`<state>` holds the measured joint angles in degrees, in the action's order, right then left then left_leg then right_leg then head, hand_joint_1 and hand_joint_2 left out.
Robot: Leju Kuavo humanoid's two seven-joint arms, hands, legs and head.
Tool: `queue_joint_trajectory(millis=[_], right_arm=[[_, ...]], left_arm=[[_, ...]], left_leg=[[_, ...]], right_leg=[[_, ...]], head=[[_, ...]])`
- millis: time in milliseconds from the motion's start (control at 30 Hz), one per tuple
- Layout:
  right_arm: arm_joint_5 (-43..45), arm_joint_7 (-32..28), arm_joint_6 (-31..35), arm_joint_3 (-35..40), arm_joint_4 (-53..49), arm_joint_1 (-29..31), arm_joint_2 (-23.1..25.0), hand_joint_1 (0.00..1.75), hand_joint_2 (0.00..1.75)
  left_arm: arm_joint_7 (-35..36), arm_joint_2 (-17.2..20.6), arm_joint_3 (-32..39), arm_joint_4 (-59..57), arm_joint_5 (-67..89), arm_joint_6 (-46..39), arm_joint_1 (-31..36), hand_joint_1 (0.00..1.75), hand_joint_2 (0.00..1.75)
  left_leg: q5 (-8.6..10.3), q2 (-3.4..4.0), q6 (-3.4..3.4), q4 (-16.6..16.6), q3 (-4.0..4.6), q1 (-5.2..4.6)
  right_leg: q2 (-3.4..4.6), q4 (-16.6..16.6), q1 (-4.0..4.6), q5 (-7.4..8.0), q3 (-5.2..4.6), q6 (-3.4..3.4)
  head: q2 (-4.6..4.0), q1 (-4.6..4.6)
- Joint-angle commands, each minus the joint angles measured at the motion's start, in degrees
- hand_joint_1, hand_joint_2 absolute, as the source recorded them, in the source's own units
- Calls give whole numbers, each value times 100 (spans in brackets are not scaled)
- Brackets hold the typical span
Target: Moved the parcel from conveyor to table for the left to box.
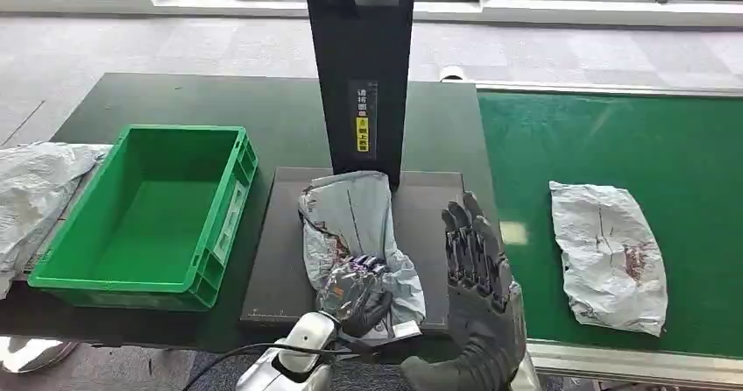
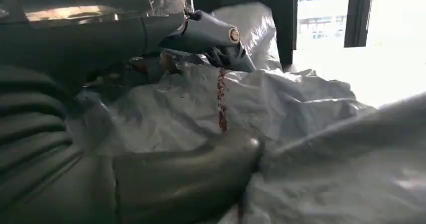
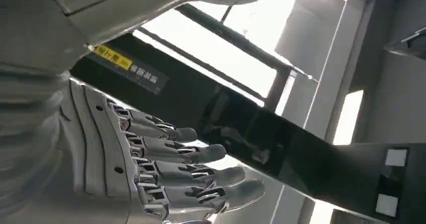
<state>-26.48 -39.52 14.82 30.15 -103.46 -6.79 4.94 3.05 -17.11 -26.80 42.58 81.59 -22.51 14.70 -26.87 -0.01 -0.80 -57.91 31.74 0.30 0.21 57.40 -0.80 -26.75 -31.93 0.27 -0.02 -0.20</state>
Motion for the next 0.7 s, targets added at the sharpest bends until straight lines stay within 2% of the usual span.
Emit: queue_joint_trajectory(millis=[33,367,533,667,700], right_arm=[[-215,-48,-255,-524,-480,-254,306,0,175],[-238,-48,7,-417,-321,-171,255,0,175],[87,-48,675,90,167,180,-61,0,175],[275,-48,1049,386,452,407,-189,0,175],[356,-48,1196,504,595,510,-216,0,175]], left_arm=[[271,-289,-654,-927,-317,48,294,175,175],[180,-289,-684,-952,-315,25,181,175,175],[-99,-281,-184,-541,-248,-846,6,175,175],[-571,-260,179,275,-235,-1350,-291,175,175],[-756,-220,243,807,-283,-1733,-462,175,175]], left_leg=[[5,-16,2,5,16,-1],[2,-5,2,11,17,1],[0,11,3,13,15,3],[-4,21,2,11,34,2],[-2,26,3,15,37,3]], right_leg=[[-19,-7,0,0,-3,-1],[-5,-14,2,5,-11,-1],[11,-19,4,9,-11,-1],[21,-15,3,8,-22,-1],[26,-19,3,13,-30,-1]], head=[[2,-2],[2,-2],[2,0],[2,0],[2,0]])
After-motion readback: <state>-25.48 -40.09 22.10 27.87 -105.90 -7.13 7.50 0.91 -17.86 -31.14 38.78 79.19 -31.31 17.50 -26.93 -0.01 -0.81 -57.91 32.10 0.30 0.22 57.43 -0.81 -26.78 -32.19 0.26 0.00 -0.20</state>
